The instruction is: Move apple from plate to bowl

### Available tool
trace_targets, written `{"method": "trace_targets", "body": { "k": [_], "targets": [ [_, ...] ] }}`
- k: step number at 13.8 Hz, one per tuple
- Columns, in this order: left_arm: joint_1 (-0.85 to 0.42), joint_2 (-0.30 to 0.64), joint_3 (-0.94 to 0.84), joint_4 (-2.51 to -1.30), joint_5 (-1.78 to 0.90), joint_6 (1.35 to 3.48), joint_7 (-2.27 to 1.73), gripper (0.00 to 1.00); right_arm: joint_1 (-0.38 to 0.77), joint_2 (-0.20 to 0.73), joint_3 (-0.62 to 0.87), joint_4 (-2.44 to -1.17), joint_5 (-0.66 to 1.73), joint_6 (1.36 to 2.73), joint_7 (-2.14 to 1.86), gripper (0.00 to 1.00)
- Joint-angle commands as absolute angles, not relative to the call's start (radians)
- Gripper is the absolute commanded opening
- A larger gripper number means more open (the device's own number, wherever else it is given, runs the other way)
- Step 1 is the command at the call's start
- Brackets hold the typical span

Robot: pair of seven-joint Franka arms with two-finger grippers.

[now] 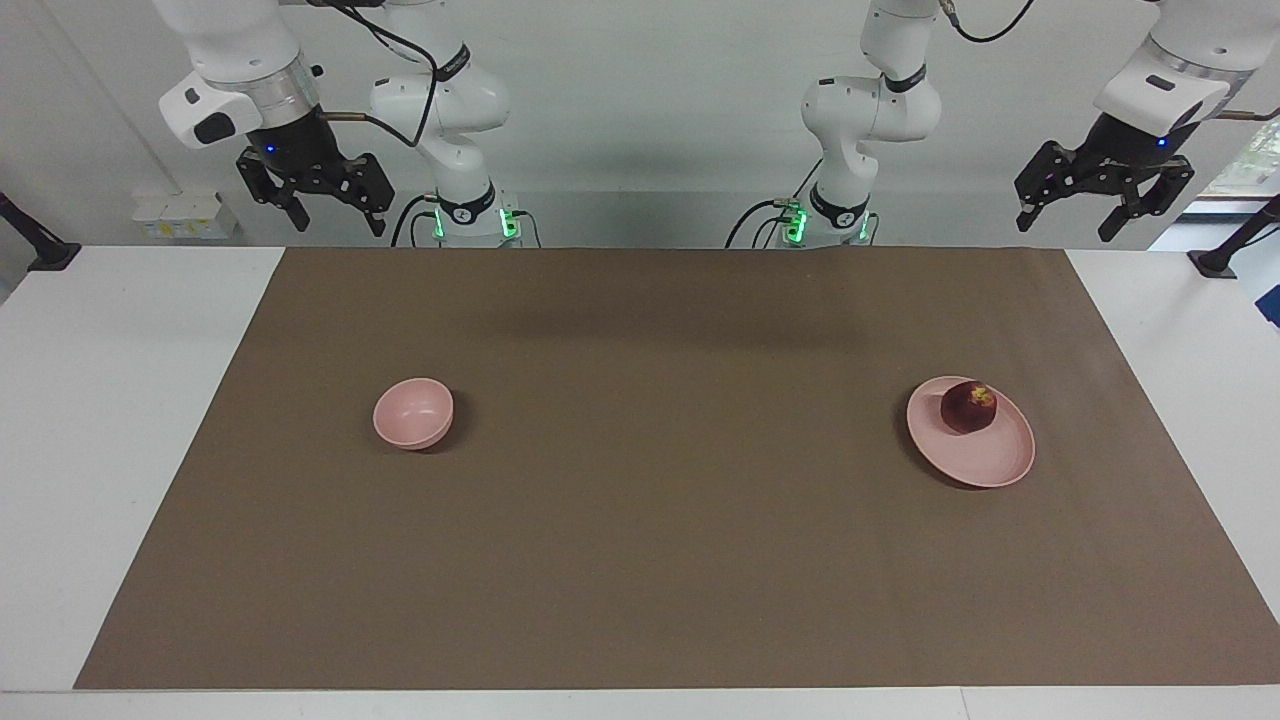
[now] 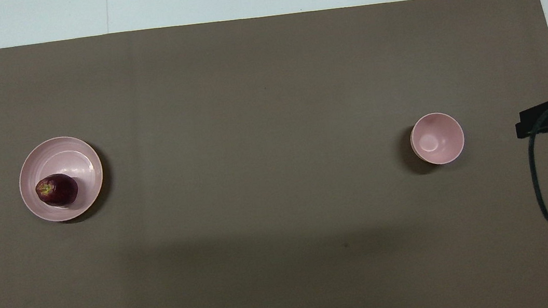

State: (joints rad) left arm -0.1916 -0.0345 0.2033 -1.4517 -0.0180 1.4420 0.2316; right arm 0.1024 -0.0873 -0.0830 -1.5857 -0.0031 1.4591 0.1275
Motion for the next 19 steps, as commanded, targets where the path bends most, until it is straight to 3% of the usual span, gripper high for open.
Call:
{"method": "trace_targets", "body": {
  "k": [1, 10, 15, 19],
  "targets": [
    [-0.209, -0.049, 0.212, -1.468, -0.008, 1.439, 0.229, 1.00, 0.101, -0.124, -0.075, -1.640, 0.002, 1.534, 0.100, 1.00],
    [-0.201, -0.049, 0.212, -1.466, -0.008, 1.445, 0.224, 1.00, 0.104, -0.117, -0.064, -1.673, 0.060, 1.557, 0.110, 1.00],
    [-0.202, -0.054, 0.210, -1.480, -0.008, 1.456, 0.221, 1.00, 0.170, -0.083, -0.064, -1.789, 0.095, 1.741, 0.150, 1.00],
    [-0.210, -0.098, 0.209, -1.596, -0.009, 1.549, 0.224, 1.00, 0.236, -0.005, -0.064, -1.792, 0.094, 1.841, 0.230, 1.00]
  ]
}}
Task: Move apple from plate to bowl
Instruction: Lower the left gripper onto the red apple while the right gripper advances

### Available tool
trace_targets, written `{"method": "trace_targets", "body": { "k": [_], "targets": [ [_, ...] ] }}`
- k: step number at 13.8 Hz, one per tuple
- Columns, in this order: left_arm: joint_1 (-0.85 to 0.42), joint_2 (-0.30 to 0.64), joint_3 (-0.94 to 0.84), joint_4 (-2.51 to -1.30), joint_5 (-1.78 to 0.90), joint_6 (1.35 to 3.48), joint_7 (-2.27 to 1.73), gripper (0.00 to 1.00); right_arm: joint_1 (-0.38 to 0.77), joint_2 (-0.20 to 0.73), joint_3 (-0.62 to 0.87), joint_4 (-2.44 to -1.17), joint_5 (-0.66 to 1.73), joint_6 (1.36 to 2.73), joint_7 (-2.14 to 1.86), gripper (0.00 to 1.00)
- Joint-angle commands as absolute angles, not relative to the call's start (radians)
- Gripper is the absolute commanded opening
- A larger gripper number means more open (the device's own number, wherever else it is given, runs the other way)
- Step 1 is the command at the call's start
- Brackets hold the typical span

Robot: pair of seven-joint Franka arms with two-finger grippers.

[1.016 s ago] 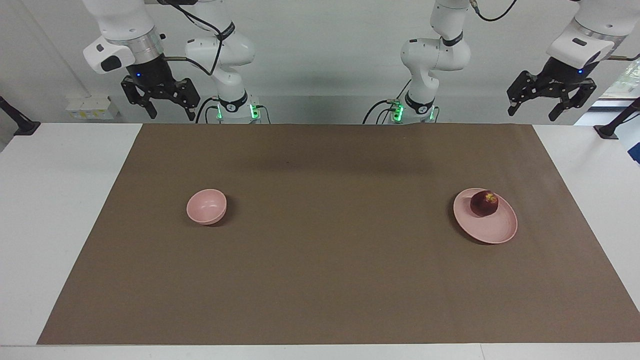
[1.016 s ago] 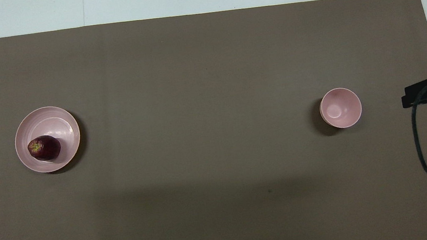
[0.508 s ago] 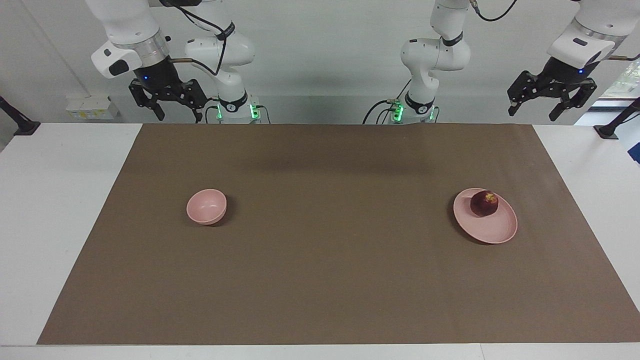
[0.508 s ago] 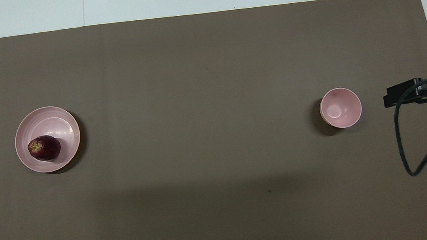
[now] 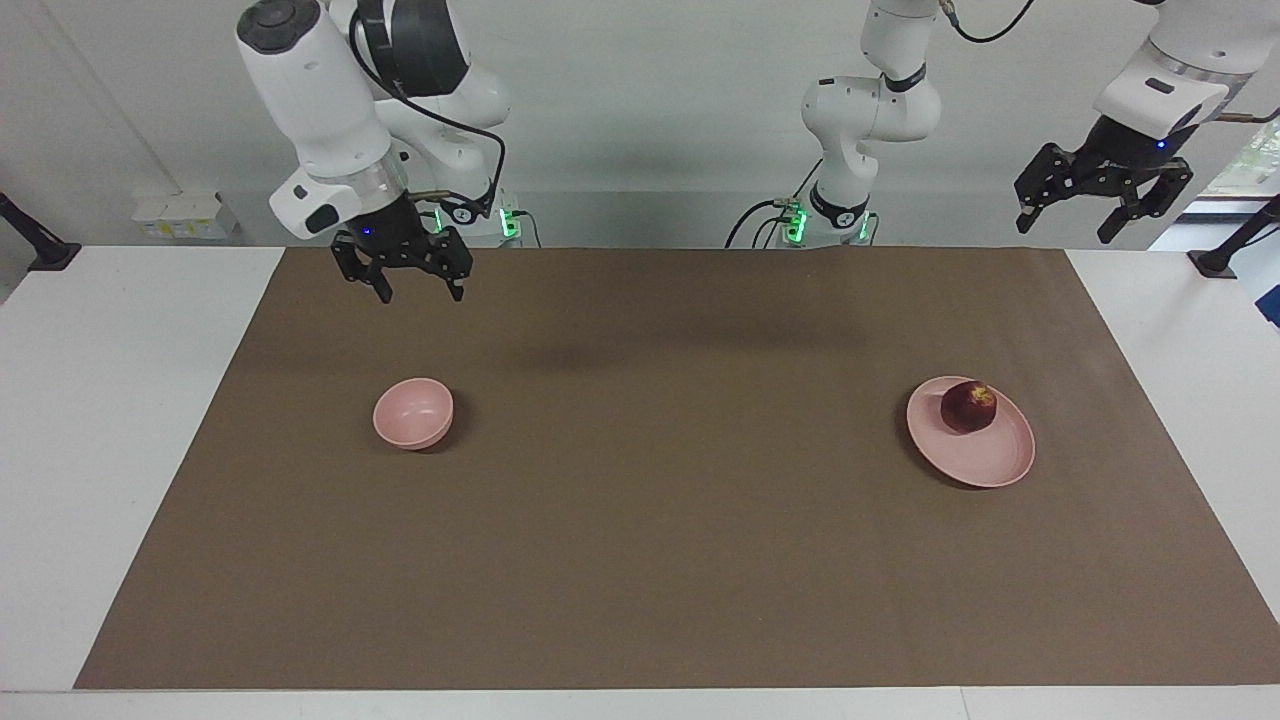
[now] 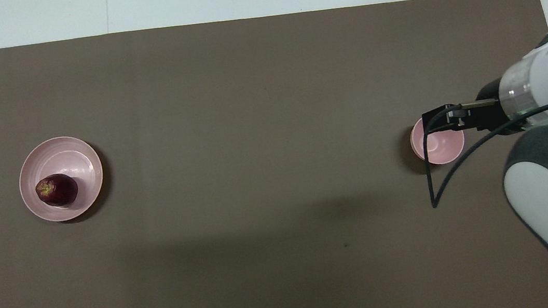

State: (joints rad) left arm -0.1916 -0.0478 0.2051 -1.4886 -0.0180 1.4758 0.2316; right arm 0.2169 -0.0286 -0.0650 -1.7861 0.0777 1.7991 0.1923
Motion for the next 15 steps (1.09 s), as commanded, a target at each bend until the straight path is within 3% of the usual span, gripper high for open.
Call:
{"method": "trace_targets", "body": {
  "k": [1, 10, 12, 15],
  "targets": [
    [-0.210, -0.104, 0.209, -1.647, -0.009, 1.583, 0.222, 1.00, 0.245, 0.008, -0.064, -1.792, 0.095, 1.845, 0.248, 1.00],
    [-0.219, -0.071, 0.209, -2.038, -0.012, 2.057, 0.230, 1.00, 0.293, 0.077, -0.064, -1.835, 0.254, 1.902, 0.327, 1.00],
    [-0.196, -0.066, 0.209, -2.074, -0.012, 2.118, 0.238, 1.00, 0.302, 0.086, -0.064, -1.861, 0.299, 1.908, 0.347, 1.00],
    [-0.178, 0.052, 0.209, -2.075, -0.012, 2.199, 0.230, 1.00, 0.324, 0.089, -0.064, -1.870, 0.325, 1.940, 0.397, 1.00]
  ]
}}
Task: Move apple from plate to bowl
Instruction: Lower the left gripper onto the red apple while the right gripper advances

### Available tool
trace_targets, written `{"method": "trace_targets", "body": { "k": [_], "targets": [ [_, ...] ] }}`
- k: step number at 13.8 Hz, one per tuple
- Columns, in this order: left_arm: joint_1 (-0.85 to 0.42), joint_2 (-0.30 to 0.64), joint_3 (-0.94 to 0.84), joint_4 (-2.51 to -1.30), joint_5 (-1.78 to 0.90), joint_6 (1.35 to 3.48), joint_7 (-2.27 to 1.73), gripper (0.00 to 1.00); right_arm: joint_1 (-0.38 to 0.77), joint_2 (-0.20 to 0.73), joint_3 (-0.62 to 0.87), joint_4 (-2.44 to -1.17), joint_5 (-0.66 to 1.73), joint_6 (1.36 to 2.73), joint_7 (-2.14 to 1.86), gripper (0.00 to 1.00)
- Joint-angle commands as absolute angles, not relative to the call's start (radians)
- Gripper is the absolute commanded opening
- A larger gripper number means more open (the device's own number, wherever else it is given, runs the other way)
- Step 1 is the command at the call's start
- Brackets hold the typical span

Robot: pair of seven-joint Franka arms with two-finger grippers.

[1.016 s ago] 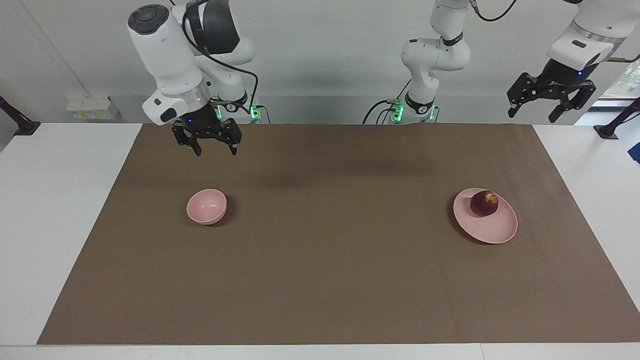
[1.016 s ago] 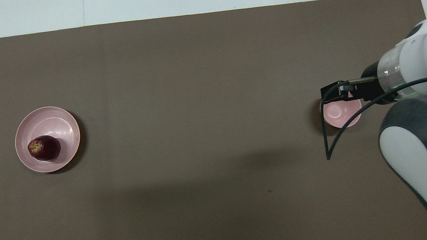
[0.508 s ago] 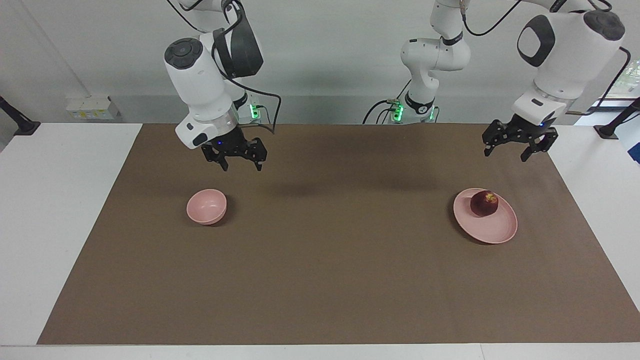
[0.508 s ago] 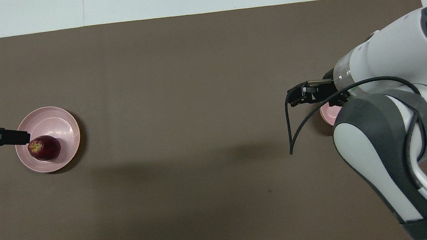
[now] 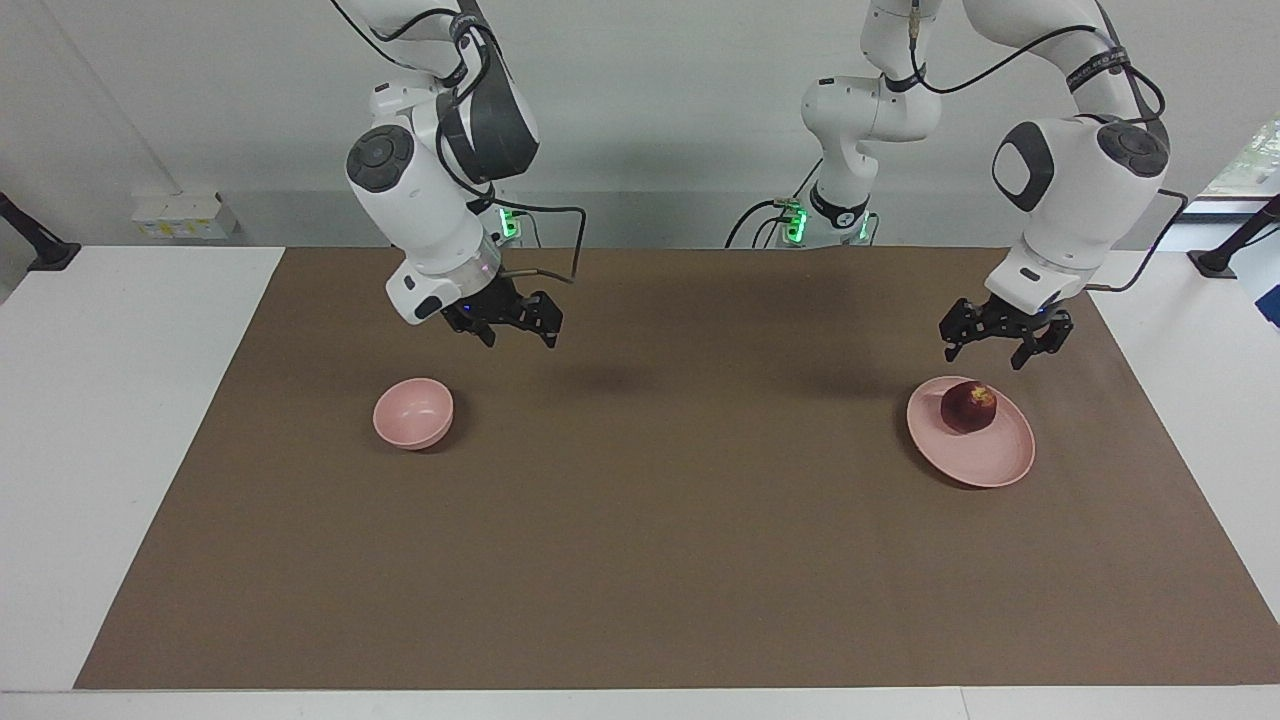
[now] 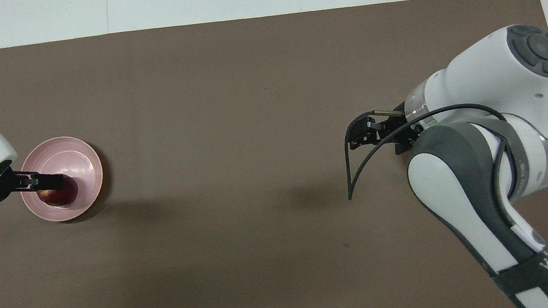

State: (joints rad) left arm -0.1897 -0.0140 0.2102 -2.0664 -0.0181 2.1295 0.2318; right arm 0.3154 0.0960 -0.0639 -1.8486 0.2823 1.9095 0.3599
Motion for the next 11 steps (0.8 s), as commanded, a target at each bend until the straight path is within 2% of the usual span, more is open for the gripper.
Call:
{"method": "trace_targets", "body": {
  "k": [1, 5, 11],
  "targets": [
    [-0.170, 0.075, 0.209, -2.074, -0.015, 2.224, 0.230, 1.00, 0.324, 0.095, -0.064, -1.881, 0.356, 1.947, 0.399, 1.00],
    [-0.098, 0.129, 0.207, -2.074, -0.025, 2.304, 0.235, 1.00, 0.360, 0.130, -0.064, -1.904, 0.406, 2.017, 0.417, 1.00],
    [-0.112, 0.143, 0.207, -2.143, -0.117, 2.382, 0.235, 1.00, 0.351, 0.107, -0.066, -1.954, 0.407, 2.023, 0.419, 1.00]
  ]
}}
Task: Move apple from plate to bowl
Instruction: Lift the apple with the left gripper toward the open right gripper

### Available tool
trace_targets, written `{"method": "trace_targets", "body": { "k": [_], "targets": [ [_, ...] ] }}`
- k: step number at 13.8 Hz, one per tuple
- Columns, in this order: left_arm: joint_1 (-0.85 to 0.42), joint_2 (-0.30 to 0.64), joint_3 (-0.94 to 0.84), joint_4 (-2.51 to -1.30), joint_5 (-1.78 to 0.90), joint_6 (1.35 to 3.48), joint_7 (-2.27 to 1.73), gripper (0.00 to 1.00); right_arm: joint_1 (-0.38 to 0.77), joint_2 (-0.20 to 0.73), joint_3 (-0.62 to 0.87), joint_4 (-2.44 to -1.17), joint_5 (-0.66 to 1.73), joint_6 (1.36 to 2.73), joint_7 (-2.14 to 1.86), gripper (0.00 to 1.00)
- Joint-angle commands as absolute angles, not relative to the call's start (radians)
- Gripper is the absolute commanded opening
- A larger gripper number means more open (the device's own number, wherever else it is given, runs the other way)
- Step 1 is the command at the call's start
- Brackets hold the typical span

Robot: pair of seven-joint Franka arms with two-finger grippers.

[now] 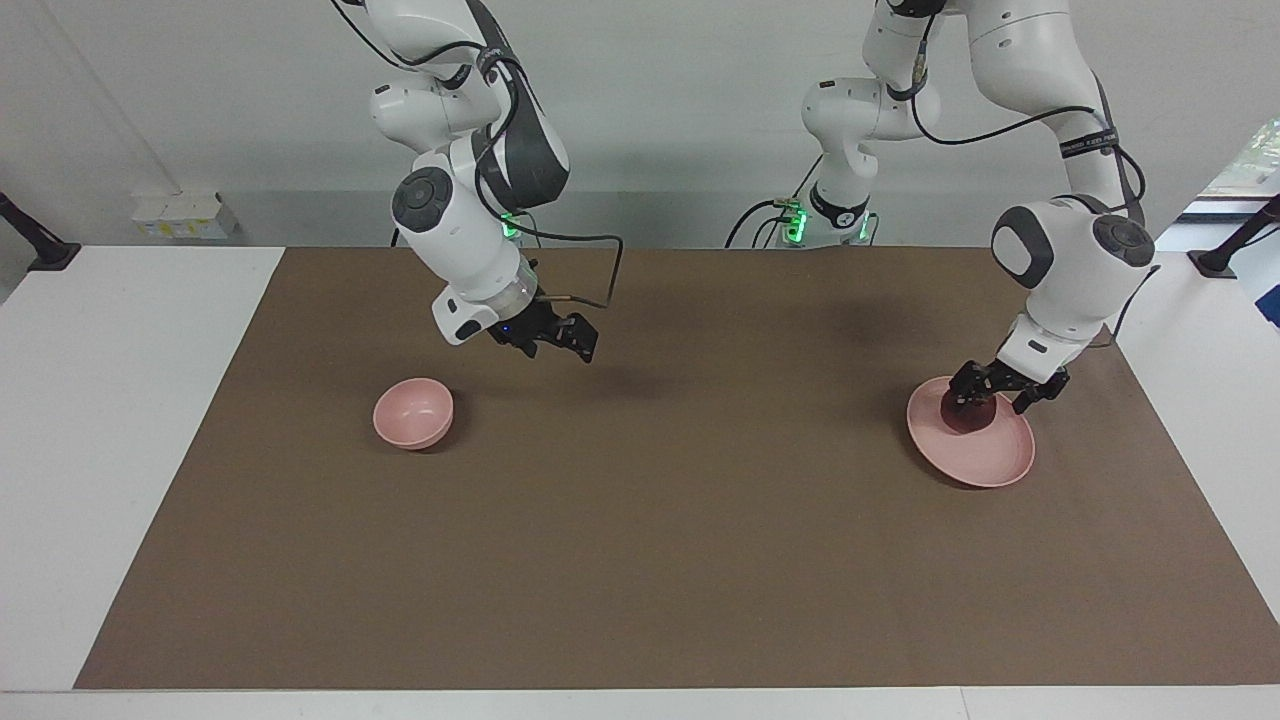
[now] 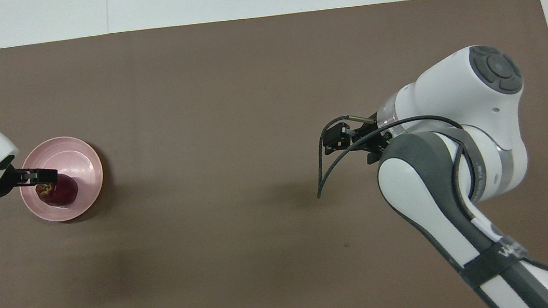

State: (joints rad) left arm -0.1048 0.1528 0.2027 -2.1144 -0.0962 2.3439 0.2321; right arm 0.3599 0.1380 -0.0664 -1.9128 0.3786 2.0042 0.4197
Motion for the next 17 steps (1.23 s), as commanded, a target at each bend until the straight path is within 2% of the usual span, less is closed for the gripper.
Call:
{"method": "trace_targets", "body": {
  "k": [1, 2, 3, 6, 8, 9, 14, 17],
  "targets": [
    [-0.112, 0.140, 0.207, -2.144, -0.117, 2.378, 0.236, 1.00, 0.353, 0.107, -0.066, -1.954, 0.407, 2.022, 0.420, 1.00],
    [-0.113, 0.140, 0.207, -2.148, -0.117, 2.370, 0.238, 0.99, 0.353, 0.104, -0.066, -1.957, 0.407, 2.020, 0.422, 1.00],
    [-0.118, 0.138, 0.207, -2.148, -0.117, 2.364, 0.241, 0.86, 0.353, 0.103, -0.066, -1.960, 0.407, 2.014, 0.426, 1.00],
    [-0.123, 0.137, 0.209, -2.141, -0.117, 2.329, 0.259, 0.28, 0.360, 0.109, -0.064, -1.979, 0.417, 2.023, 0.442, 1.00],
    [-0.126, 0.140, 0.209, -2.132, -0.117, 2.327, 0.259, 0.07, 0.371, 0.115, -0.064, -1.987, 0.431, 2.034, 0.457, 1.00],
    [-0.126, 0.132, 0.209, -2.131, -0.115, 2.327, 0.258, 0.02, 0.371, 0.117, -0.064, -1.983, 0.433, 2.034, 0.457, 1.00],
    [-0.193, 0.035, 0.207, -2.079, -0.117, 2.286, 0.111, 0.03, 0.365, 0.152, -0.066, -1.924, 0.644, 2.040, 0.506, 1.00],
    [-0.286, 0.026, 0.201, -1.996, -0.118, 2.223, -0.076, 0.03, 0.359, 0.155, -0.066, -1.922, 0.845, 2.107, 0.589, 1.00]
  ]
}}
